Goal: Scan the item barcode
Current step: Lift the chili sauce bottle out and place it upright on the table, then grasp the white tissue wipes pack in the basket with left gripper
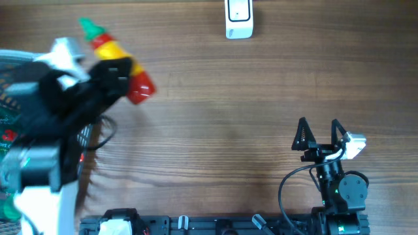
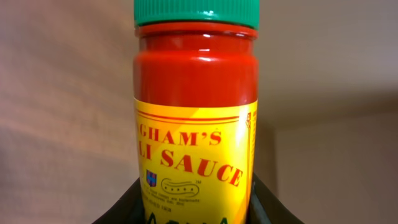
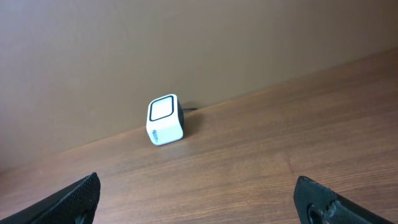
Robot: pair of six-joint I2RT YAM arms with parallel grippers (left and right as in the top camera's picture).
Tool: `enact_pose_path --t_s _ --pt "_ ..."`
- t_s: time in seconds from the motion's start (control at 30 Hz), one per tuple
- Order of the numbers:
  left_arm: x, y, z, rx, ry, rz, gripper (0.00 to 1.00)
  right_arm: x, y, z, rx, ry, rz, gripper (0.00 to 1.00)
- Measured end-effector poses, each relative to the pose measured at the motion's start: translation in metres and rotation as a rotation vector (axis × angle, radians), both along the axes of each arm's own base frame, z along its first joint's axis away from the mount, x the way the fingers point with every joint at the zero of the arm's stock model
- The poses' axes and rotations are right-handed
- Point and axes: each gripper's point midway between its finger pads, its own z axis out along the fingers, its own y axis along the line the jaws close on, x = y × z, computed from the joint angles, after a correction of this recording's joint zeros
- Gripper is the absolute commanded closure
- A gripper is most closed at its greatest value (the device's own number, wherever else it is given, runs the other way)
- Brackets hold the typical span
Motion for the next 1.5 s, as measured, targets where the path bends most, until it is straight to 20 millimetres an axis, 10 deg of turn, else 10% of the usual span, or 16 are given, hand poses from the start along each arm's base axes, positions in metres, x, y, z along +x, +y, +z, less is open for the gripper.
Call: enact_pose_path --t_s 0.37,0.5,0.7,0.77,0.87,0.93,1.03,1.07,1.2,1.33,1.43,1.5 --pt "0.040 -0.170 -0.279 0.331 0.640 -0.377 0.75 0.000 0.000 0.000 0.000 0.000 -0.002 0.00" --pt "0.026 -0.190 -0.338 0.410 0.728 -0.427 0.50 0.000 0.000 0.000 0.000 0.000 -0.002 0.00" --pt "0.022 -0.185 -0.338 0.470 0.728 -0.421 0.00 0.000 0.000 0.000 0.000 0.000 -0.002 0.00" --pt "0.017 -0.180 -0.325 0.508 0.738 -0.443 0.00 0.000 0.000 0.000 0.000 0.000 -0.002 0.00" --pt "0.028 -0.169 -0.269 0.574 0.659 -0.413 0.00 0.000 0.000 0.000 0.000 0.000 -0.002 0.00" --pt "0.046 -0.151 -0.182 0.618 0.469 -0.311 0.00 0.000 0.000 0.000 0.000 0.000 -0.002 0.00" --pt "0.051 -0.091 -0.084 0.677 0.263 -0.099 0.00 0.000 0.000 0.000 0.000 0.000 -0.002 0.00" --pt "0.047 -0.044 -0.044 0.691 0.187 0.056 0.00 0.000 0.000 0.000 0.000 0.000 -0.002 0.00" --pt "0.011 0.087 0.021 0.618 0.130 0.470 0.00 0.000 0.000 0.000 0.000 0.000 -0.002 0.00" --pt "-0.045 0.179 0.027 0.513 0.228 0.766 0.00 0.000 0.000 0.000 0.000 0.000 -0.002 0.00" --pt "-0.065 0.220 -0.002 0.403 0.373 0.872 0.00 0.000 0.000 0.000 0.000 0.000 -0.003 0.00" --pt "-0.081 0.257 -0.056 0.299 0.557 0.952 0.00 0.000 0.000 0.000 0.000 0.000 -0.003 0.00"
